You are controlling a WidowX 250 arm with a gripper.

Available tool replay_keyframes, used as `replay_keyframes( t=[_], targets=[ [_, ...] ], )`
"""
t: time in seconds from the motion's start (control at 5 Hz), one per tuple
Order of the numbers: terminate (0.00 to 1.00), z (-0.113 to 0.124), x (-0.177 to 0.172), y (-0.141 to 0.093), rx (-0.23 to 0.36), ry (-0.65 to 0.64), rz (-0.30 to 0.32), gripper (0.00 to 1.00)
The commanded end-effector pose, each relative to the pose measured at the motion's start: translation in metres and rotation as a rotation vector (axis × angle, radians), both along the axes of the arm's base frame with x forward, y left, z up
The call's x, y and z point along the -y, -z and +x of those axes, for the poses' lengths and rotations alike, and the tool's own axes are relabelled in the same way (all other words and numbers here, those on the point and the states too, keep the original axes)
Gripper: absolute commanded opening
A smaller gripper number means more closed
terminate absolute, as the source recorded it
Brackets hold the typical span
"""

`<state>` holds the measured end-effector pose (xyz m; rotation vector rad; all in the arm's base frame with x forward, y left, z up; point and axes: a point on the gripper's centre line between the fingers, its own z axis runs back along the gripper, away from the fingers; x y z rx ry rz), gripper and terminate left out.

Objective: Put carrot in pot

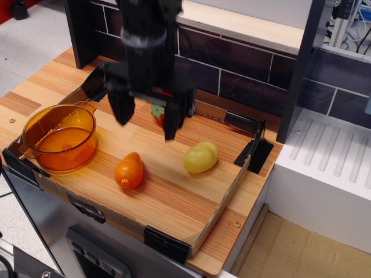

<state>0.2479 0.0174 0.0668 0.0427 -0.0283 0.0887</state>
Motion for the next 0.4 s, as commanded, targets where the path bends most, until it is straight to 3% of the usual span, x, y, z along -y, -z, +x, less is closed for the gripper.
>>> replay_keyframes(
  t=[0.0,0.2],
  targets=[
    [0.0,-0.015,-0.009,0.036,0.026,0.04,0.106,1.0],
    [0.0,-0.022,-0.014,0.048,0.029,0.041,0.142,1.0]
  ],
)
